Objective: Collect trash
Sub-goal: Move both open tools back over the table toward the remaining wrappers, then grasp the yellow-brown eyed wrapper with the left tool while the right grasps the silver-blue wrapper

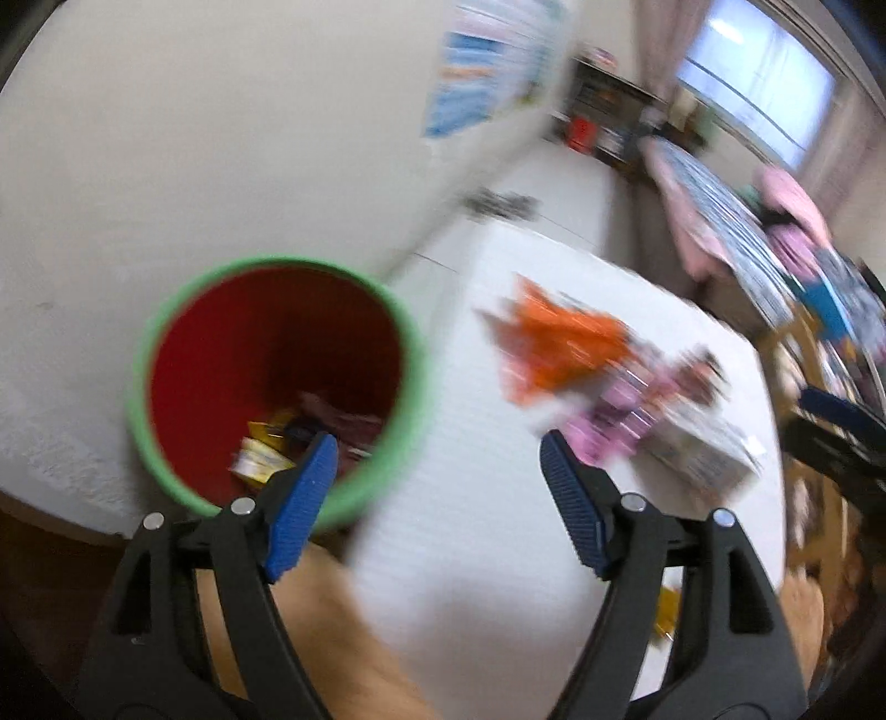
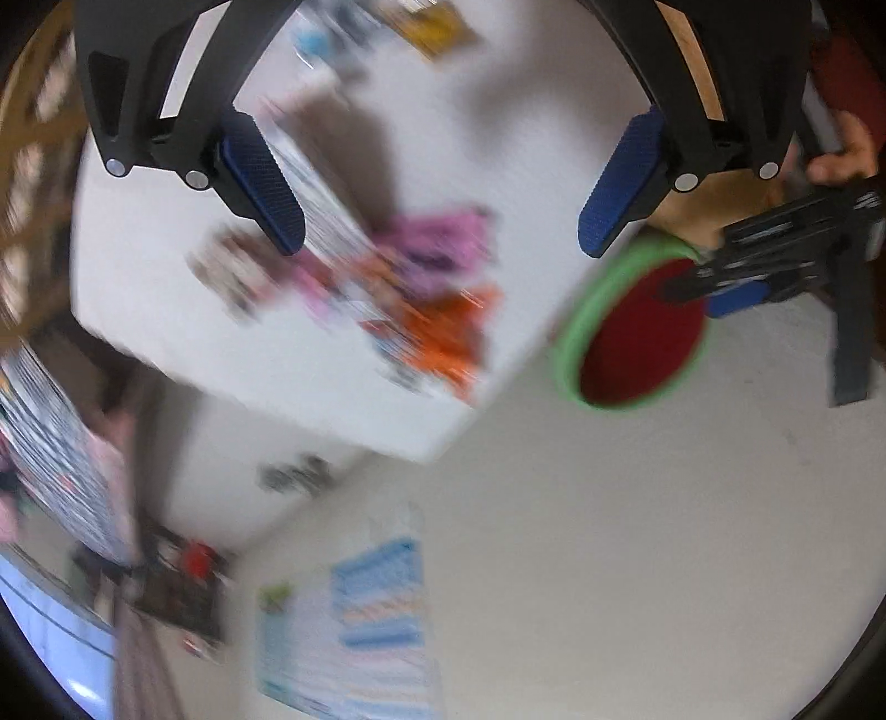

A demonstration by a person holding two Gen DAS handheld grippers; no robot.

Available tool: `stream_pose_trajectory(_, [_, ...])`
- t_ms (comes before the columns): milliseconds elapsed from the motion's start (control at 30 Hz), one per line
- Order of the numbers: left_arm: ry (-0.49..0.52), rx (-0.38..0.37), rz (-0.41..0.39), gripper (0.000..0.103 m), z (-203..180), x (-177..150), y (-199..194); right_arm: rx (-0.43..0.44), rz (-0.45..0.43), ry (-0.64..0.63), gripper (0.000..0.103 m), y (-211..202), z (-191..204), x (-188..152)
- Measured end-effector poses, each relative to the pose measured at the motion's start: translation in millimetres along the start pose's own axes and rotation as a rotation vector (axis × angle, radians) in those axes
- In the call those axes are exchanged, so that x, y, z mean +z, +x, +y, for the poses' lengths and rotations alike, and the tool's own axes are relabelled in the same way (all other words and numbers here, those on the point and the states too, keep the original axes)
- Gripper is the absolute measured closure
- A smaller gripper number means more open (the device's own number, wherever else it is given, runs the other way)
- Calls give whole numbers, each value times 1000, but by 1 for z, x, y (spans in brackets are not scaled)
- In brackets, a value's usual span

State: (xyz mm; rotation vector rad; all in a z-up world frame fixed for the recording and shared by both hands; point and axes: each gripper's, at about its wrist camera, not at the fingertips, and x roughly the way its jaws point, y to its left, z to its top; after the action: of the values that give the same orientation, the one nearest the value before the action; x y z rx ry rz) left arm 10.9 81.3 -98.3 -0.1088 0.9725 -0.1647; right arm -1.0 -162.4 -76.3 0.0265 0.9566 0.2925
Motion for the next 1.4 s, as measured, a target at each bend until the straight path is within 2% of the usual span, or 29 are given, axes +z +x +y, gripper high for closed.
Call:
stream_pose_trajectory(133, [120,-137,111,28,-61,-29,16,-113,68,76,7,-5,-48,-40])
stream_pose_trajectory(167, [171,-182,168,28,-84,-43,23,-128,81,99,7,-5,-57,-47])
stream_pose_trajectory(300, [307,-231,273,28,-137,-80,48,-146,129,186,7,-7,-89,-76])
stream_pose_trajectory(400, [349,-245,376,30,-159,-103,73,-158,148,186,7,-6,-94,-89])
stream_pose_trajectory(467, [372,-255,437,37,-169,-116,84,-175,165,176,7,-6,-97,-98])
stream_pose_trajectory(533, [400,-250,465,56,-173,-126,87,-161,182,192,7,-3,-103,-108])
stream_pose_trajectory(600, [415,-231,461,66,-172,-131,86,-131,199,224,7,0,-110,-117])
stream_pose_trajectory(633, [411,-233,461,78,-171,-132,83,-121,202,233,7,0,-113,-120])
stream_pose_trajectory(667, [400,-230,460,82,-168,-129,83,-112,205,239,7,1,-114,-123])
stream_pose_trajectory(800, [388,-204,433,87,-160,-119,77,-74,226,241,8,4,-114,-132])
stream_pose_trajectory(967, [361,-176,402,84,-147,-107,77,-45,252,223,8,13,-109,-137])
stream_pose_trajectory(1067, [316,-178,403,75,-133,-101,77,-47,273,216,8,20,-107,-141])
stream_pose_trajectory(1133, [291,-178,395,64,-127,-98,75,-36,276,220,8,22,-107,-142])
stream_pose_trajectory(1400, [257,-167,401,63,-126,-96,86,3,285,211,9,26,-103,-146])
